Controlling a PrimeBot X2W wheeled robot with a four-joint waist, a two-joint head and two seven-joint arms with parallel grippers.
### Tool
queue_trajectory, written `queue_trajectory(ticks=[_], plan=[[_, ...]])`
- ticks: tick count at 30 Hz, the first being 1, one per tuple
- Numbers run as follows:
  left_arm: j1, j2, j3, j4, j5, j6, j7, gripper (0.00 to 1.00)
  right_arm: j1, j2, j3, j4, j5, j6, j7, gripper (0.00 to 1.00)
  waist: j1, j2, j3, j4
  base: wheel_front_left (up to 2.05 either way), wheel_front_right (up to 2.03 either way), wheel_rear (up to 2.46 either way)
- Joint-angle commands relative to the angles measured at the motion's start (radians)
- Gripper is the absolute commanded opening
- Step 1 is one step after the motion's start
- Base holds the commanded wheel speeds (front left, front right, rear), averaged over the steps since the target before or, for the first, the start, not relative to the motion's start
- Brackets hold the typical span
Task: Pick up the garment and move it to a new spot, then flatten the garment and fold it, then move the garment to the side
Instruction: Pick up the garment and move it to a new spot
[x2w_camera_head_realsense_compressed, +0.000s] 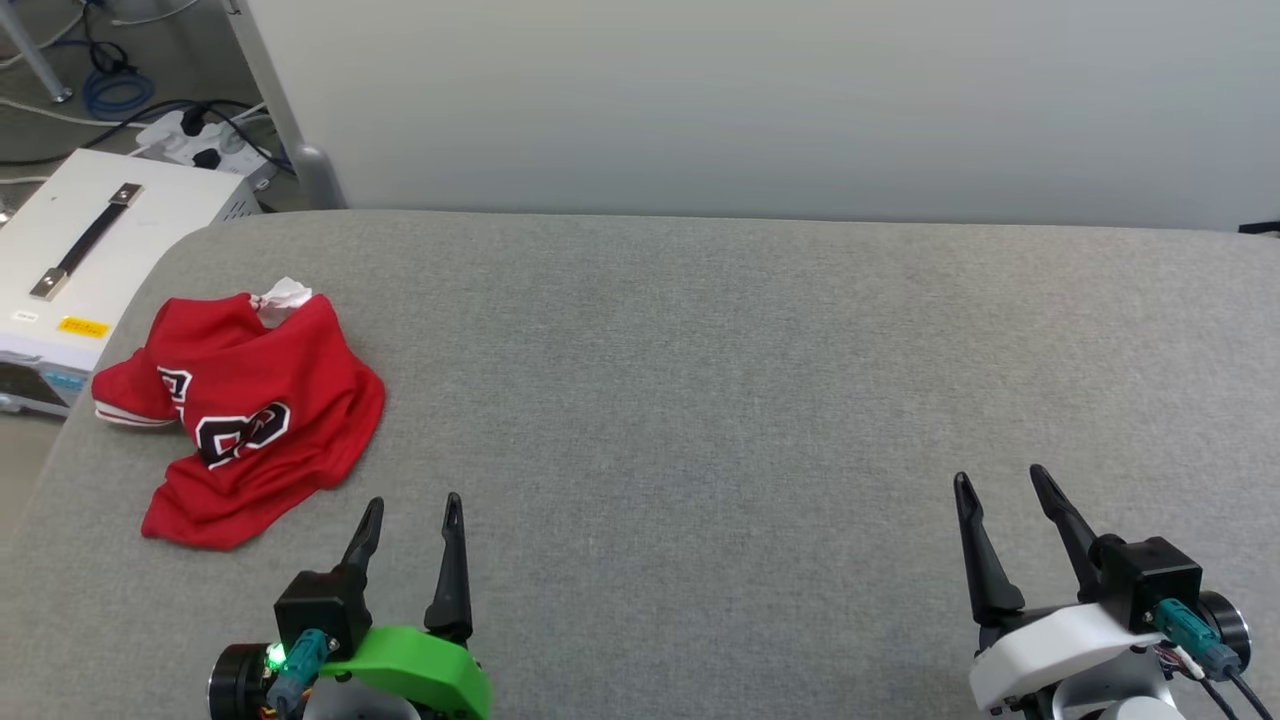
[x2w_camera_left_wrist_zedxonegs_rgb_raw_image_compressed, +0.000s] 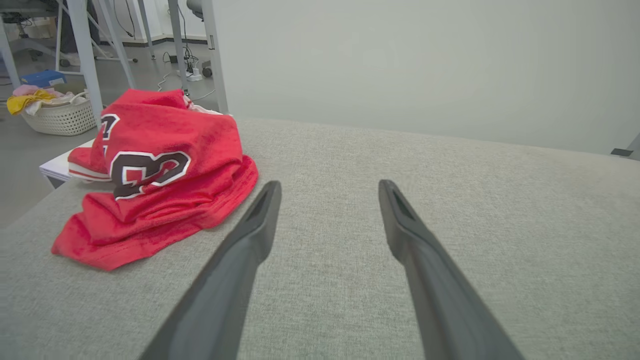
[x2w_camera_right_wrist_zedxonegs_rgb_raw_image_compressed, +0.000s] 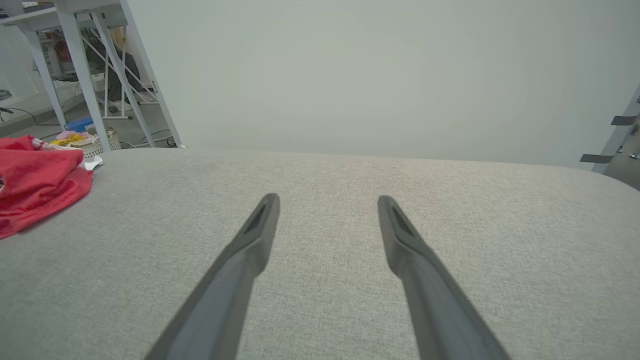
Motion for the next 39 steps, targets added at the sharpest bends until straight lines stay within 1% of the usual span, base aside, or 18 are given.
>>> queue_trajectory(ticks=[1, 13, 20, 24, 31, 39], plan=[[0.014, -0.003, -0.001, 0.006, -0.011, 0.003, -0.012, 1.0, -0.011, -0.001, 0.002, 0.007, 0.006, -0.001, -0.012, 1.0, -0.0001, 0.0, 0.001, 0.032, 0.0, 0.0, 0.0], [0.023, -0.004, 0.015, 0.031, -0.007, -0.017, -0.037, 1.0, -0.009, -0.001, 0.035, 0.044, 0.029, -0.001, -0.036, 1.0, -0.0001, 0.0, -0.015, 0.19, 0.0, 0.0, 0.0], [0.038, -0.004, 0.019, 0.045, -0.004, -0.029, -0.052, 1.0, -0.004, -0.001, 0.065, 0.053, 0.05, -0.001, -0.051, 1.0, -0.0001, 0.0, -0.024, 0.288, 0.0, 0.0, 0.0], [0.041, -0.004, 0.02, 0.044, 0.001, -0.037, -0.054, 1.0, -0.003, -0.001, 0.068, 0.049, 0.053, -0.001, -0.053, 1.0, -0.0001, 0.0, -0.025, 0.331, 0.0, 0.0, 0.0], [0.045, -0.004, 0.021, 0.039, 0.016, -0.05, -0.054, 1.0, -0.009, -0.001, 0.08, 0.059, 0.057, -0.001, -0.053, 1.0, -0.0001, 0.0, -0.024, 0.376, 0.0, 0.0, 0.0], [0.043, -0.004, 0.027, 0.025, 0.016, -0.054, -0.054, 1.0, -0.011, -0.001, 0.085, 0.06, 0.06, -0.001, -0.053, 1.0, -0.0001, 0.0, -0.02, 0.395, 0.0, 0.0, 0.0]])
